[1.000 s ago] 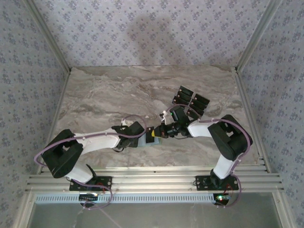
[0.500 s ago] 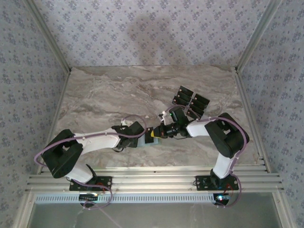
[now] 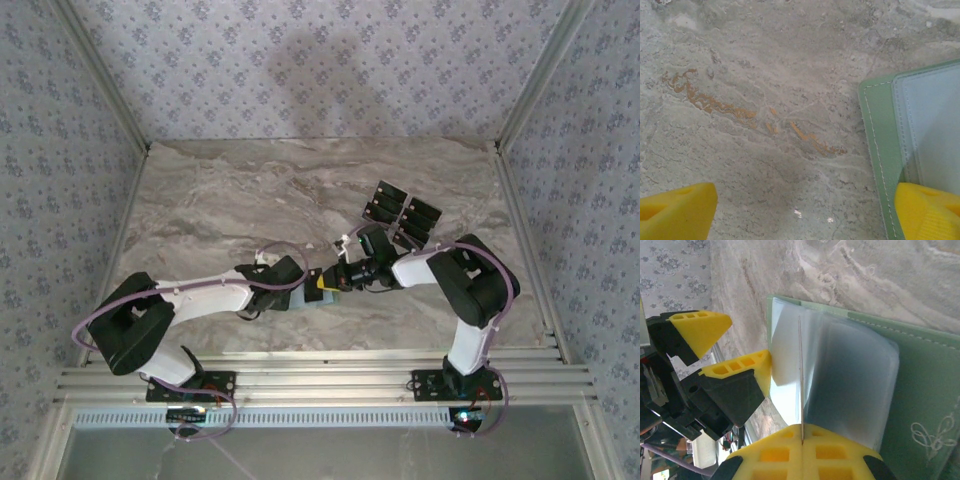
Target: Put the credit cards into the card holder
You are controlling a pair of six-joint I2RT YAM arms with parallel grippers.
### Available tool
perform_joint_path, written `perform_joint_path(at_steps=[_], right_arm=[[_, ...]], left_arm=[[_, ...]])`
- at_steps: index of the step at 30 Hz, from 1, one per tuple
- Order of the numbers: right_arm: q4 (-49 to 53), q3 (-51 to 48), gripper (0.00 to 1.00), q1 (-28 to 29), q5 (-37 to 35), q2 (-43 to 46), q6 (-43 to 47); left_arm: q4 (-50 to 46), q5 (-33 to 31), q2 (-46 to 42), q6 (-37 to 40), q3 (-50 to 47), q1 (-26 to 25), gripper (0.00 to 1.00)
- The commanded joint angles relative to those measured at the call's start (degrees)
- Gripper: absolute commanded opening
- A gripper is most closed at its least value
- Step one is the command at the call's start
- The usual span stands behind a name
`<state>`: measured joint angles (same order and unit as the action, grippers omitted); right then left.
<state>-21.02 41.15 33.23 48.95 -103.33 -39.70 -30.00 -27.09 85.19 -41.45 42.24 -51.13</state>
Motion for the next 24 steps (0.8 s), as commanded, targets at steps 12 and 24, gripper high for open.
perform_joint_path(at_steps=[12,24], right_arm=[[4.03,0.09,0.00,-2.78,2.55,-1.50,2.61],[4.58,1.82,0.00,-1.53,5.09,-4.02,3.08]], left_arm=[[-2.03,-1.40,0.24,0.69,1.34,-0.37,0.91],[-2.00,-1.39,0.78,0.85,1.73,-0.38,0.91]])
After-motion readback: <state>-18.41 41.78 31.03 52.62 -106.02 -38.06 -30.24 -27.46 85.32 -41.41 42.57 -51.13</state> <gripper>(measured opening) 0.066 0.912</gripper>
